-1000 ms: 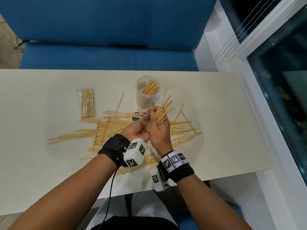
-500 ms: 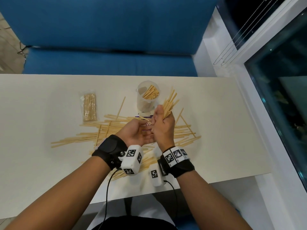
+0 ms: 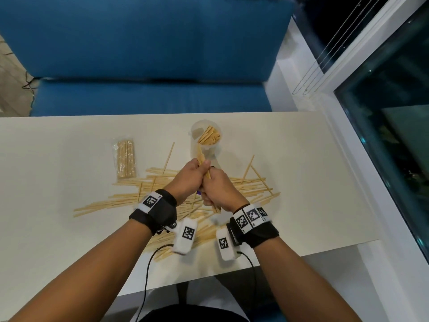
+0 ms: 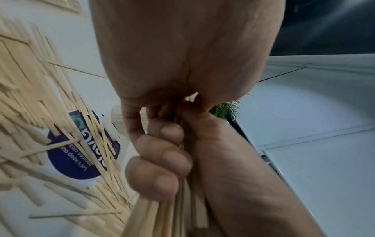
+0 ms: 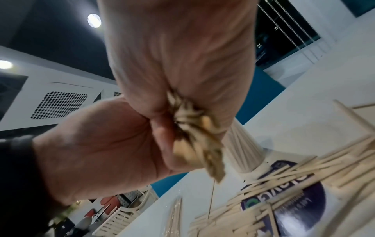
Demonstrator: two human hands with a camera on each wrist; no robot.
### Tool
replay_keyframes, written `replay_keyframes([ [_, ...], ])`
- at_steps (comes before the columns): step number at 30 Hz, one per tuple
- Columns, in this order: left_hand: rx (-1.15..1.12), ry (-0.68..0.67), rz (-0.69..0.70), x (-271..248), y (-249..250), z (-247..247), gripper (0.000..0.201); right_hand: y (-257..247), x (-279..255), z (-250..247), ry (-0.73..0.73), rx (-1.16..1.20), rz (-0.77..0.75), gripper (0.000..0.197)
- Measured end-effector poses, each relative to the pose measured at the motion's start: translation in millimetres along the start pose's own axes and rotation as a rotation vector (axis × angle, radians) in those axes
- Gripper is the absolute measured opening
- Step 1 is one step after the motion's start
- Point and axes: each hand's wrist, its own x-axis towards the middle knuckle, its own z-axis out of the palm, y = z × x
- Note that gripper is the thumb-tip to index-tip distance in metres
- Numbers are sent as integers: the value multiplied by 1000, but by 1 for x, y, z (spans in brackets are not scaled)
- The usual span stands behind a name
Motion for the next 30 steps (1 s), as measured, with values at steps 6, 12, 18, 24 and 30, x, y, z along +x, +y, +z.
replay_keyframes([
  [6,64,-1,4,3,-1,-5,47,-3,-8,2,-102,148,-62,19],
  [12,114,-38,66,1,8,-5,49,4,-3,9,-19,118,-74,20],
  [18,-423,-124,-210,-4,13,-7,69,-14,16,2,361,252,-239,26],
  [24,-667,-126,-281,2,34,-12,33,-38,42,-10,420,114,-349,31],
  [30,-598,-31,-277,35,59,-38,29,-63,77,-36,373,-73,-382,27],
])
